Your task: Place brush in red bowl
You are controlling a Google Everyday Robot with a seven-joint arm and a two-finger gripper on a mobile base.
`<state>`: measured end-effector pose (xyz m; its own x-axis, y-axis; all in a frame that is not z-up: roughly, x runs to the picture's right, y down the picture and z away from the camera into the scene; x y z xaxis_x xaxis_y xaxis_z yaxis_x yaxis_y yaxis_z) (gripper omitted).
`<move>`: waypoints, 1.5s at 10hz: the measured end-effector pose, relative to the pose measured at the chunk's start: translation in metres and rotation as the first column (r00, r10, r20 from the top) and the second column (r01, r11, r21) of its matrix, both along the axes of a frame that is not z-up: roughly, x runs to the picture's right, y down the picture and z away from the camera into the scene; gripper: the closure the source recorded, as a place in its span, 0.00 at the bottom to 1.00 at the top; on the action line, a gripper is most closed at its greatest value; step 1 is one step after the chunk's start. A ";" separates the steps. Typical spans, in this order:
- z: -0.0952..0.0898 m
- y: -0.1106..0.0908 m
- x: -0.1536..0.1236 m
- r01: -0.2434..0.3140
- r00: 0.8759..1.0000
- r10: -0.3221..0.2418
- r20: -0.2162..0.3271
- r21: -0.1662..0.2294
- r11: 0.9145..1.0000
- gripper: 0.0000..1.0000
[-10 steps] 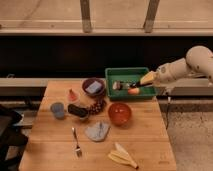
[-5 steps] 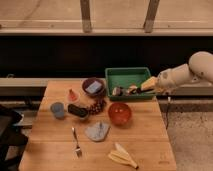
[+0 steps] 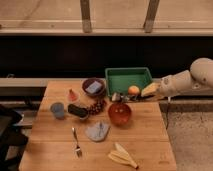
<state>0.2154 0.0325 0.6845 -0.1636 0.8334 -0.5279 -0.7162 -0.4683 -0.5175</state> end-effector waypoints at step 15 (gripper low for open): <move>0.040 0.073 -0.009 -0.077 0.997 0.080 0.007 -0.208 0.975 1.00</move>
